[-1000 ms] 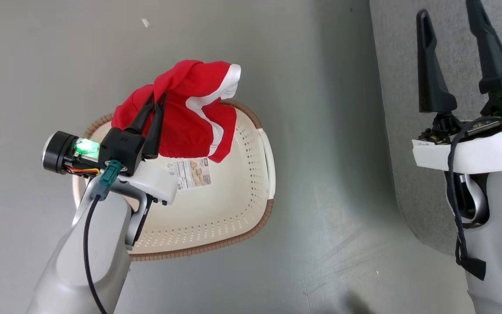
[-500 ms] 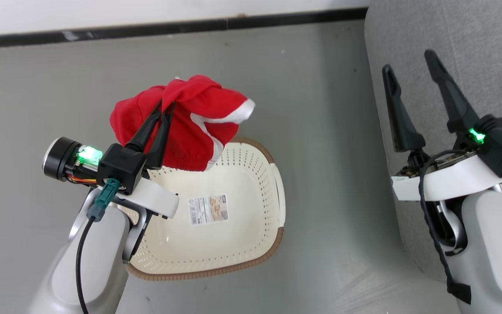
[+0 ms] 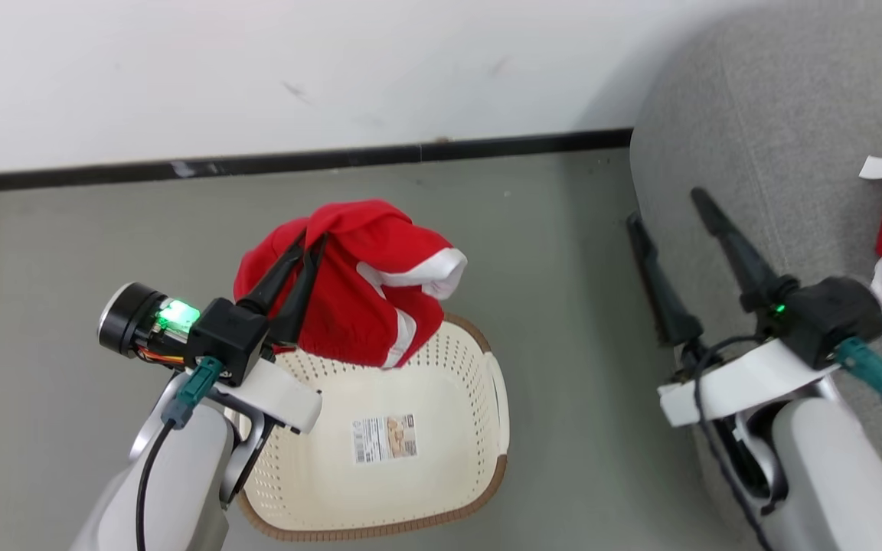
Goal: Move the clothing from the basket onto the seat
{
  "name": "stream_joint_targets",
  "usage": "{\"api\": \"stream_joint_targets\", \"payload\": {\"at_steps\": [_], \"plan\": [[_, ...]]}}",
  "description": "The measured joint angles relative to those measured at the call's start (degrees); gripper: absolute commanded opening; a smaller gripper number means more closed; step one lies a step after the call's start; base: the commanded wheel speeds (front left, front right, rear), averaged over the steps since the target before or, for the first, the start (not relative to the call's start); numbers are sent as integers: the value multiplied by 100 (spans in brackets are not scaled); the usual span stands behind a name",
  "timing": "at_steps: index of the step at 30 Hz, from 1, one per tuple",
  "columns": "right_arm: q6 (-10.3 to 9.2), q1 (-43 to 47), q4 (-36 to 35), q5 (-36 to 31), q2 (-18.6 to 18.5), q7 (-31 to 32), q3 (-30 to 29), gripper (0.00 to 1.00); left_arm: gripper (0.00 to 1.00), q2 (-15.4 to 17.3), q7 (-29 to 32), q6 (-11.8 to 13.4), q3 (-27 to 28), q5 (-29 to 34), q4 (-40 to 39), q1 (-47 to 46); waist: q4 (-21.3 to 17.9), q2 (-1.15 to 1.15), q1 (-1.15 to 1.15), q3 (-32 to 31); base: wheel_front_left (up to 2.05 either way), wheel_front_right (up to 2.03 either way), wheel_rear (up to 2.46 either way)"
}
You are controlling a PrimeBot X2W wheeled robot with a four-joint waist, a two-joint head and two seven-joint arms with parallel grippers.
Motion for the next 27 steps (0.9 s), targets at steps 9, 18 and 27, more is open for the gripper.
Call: {"api": "stream_joint_targets", "payload": {"at_steps": [9, 18, 27], "plan": [[0, 447, 219, 46, -46, 0, 392, 100, 0, 114, 1, -155, -182, 7, -24, 229, 46, 0, 0, -610, 0, 0, 0], [0, 834, 526, 46, -244, 1, 990, 100, 0, 132, 135, -302, -425, 7, -215, 312, 69, 0, 0, -1124, 0, 0, 0], [0, 827, 681, 33, -511, 1, 1519, 100, 0, 91, 297, -404, -735, 7, -536, 312, 71, 0, 0, -1473, 0, 0, 0]]}}
